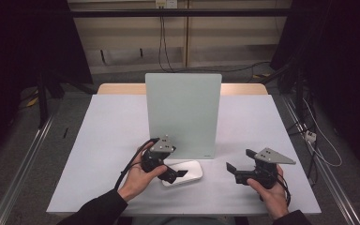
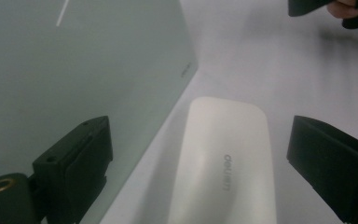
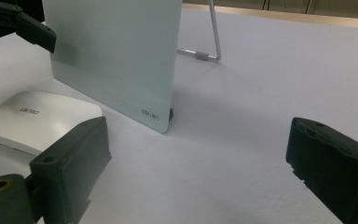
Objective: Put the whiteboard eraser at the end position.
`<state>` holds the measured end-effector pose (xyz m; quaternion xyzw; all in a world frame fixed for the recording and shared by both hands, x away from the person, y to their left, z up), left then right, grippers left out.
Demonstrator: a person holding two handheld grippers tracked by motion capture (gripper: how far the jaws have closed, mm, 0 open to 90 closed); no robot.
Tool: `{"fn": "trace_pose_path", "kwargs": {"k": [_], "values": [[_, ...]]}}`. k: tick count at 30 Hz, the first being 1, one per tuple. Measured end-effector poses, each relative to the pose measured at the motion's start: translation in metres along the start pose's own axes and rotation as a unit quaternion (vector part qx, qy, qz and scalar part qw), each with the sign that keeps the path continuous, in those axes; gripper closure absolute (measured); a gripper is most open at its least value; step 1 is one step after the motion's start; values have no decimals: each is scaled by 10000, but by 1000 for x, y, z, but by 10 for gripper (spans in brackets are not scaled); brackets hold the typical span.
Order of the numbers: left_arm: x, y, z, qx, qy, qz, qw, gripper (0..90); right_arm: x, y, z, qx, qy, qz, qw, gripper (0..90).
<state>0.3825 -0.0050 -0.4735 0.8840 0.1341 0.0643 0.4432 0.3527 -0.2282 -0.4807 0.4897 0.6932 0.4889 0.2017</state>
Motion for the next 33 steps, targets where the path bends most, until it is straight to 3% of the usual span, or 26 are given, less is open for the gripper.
{"fn": "trace_pose_path", "kwargs": {"k": [6, 11, 20, 23, 33], "values": [[11, 5, -11, -253, 293, -202, 9990, 65, 0, 0, 1, 5, 7, 11, 10000, 62], [14, 8, -21, -439, 428, -235, 9978, 62, 0, 0, 1, 4, -5, 20, 10000, 61], [29, 6, -42, -750, 817, -420, 9929, 61, 0, 0, 0, 17, -55, 7, 10000, 61], [32, 0, -46, -739, 1003, -434, 9913, 61, -1, 0, 0, 12, -63, 15, 10000, 60], [37, -20, -70, -747, 1245, -623, 9874, 61, 0, 0, 0, 5, -51, -15, 10000, 61]]}}
Point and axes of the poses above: each handheld gripper's, and its own axes: z roughly forward along the jaws, y roughly out of its top, x roughly to its left, the point moved 9 cm from there along z, roughly forward along the jaws, and after that the axes turned 5 degrees about z, right-handed, at the moved point
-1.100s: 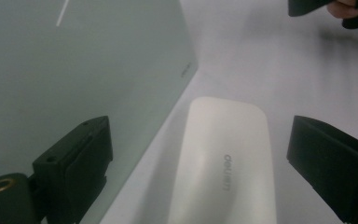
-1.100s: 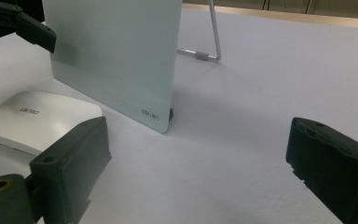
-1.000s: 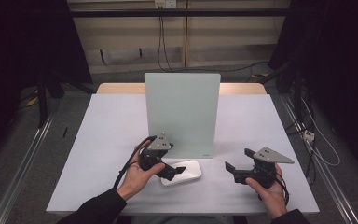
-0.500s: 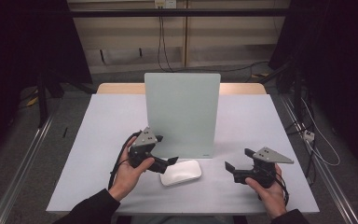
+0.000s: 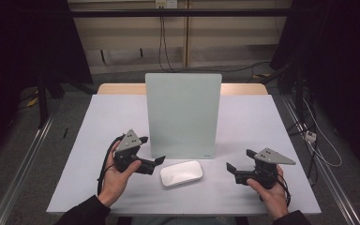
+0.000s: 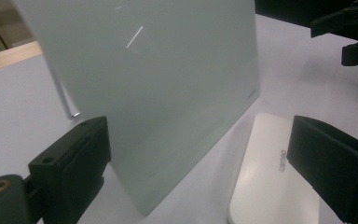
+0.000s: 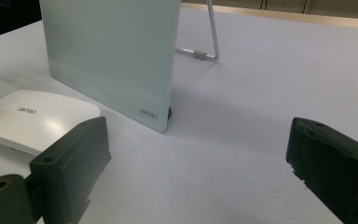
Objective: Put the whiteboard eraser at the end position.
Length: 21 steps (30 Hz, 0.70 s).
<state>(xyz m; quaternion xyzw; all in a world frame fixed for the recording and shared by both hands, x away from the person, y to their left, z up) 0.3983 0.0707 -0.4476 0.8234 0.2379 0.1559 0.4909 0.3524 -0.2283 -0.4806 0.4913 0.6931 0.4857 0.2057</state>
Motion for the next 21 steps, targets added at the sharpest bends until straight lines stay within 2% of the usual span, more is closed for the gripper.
{"fn": "trace_pose_path", "kwargs": {"k": [3, 5, 9, 13, 16, 17, 21], "values": [[1, -8, -6, 42, 16, -6, 10000, 61, -1, 0, -1, 9, -28, 25, 10000, 59], [4, -13, -10, 11, 205, -52, 9998, 61, -1, 0, 0, 4, -31, 20, 10000, 58], [6, -17, -19, -63, 266, -184, 9995, 61, -1, 0, 0, 14, -35, -4, 10000, 58], [10, -25, -30, -51, 374, -217, 9991, 61, -1, 0, 0, 2, -43, 16, 10000, 56], [10, -31, -38, -152, 354, -514, 9979, 61, -1, 0, -1, 1, -46, 10, 10000, 56], [11, -33, -41, -168, 460, -497, 9976, 61, -1, 0, -1, 3, -47, 13, 10000, 56], [13, -39, -47, -167, 514, -489, 9973, 60, -1, 0, -1, 10, -52, 16, 10000, 56]]}}
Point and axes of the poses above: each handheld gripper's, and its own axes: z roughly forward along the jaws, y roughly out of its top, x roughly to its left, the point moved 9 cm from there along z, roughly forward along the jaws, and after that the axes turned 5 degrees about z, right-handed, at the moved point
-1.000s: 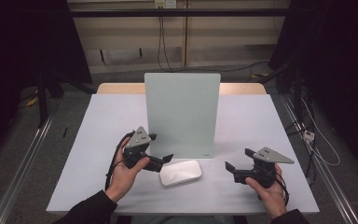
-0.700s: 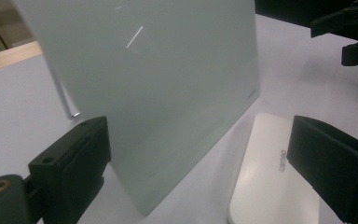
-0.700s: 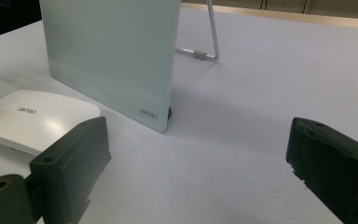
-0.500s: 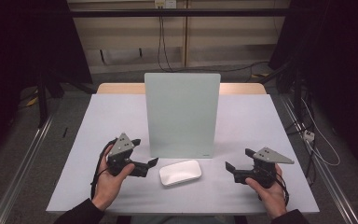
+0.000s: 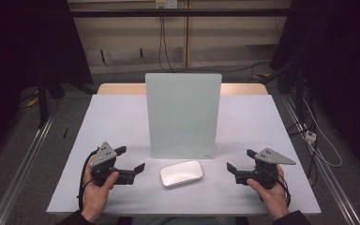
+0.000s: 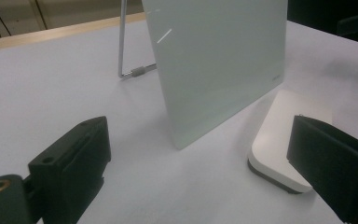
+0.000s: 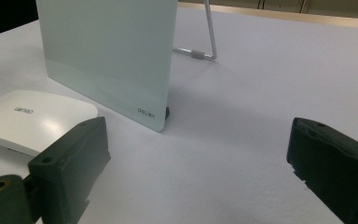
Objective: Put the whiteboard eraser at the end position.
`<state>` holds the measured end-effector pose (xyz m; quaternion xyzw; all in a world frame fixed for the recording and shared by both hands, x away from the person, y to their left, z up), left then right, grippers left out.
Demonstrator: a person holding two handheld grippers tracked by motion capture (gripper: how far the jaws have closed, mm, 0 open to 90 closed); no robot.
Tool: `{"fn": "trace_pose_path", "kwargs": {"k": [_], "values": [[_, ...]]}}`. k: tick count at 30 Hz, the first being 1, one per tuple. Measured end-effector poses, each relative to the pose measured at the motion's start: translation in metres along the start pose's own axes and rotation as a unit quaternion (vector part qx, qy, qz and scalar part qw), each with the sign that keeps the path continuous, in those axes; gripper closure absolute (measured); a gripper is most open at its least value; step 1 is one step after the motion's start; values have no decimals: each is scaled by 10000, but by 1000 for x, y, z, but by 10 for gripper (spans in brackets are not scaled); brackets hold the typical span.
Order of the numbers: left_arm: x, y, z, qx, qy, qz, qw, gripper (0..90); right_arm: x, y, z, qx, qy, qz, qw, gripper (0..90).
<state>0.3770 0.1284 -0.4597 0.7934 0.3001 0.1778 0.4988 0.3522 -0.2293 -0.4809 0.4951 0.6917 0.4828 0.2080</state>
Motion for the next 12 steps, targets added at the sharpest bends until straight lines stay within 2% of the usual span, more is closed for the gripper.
{"fn": "trace_pose_path", "kwargs": {"k": [3, 4, 6, 8, 12], "values": [[3, -6, -1, -7, 47, -100, 9999, 59, 0, 0, 0, -3, 5, 0, 10000, 56], [4, -8, -2, 12, 86, -85, 9999, 59, 0, 0, 0, -3, 4, 2, 10000, 56], [9, -8, -5, -13, 308, 42, 9995, 60, 0, 0, 0, 3, 14, -5, 10000, 56], [11, -7, -7, -80, 308, -20, 9995, 59, 0, 0, 0, 8, 25, -14, 10000, 56], [15, -9, -7, -18, 324, -47, 9995, 56, -2, -1, 0, 16, -5, 19, 10000, 54]]}}
Point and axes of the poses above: each handheld gripper's, and its own axes: z roughly forward along the jaws, y roughly out of its top, x roughly to its left, the point moved 9 cm from there along z, roughly forward along the jaws, and after that the axes turned 5 degrees about z, right-handed, at the moved point
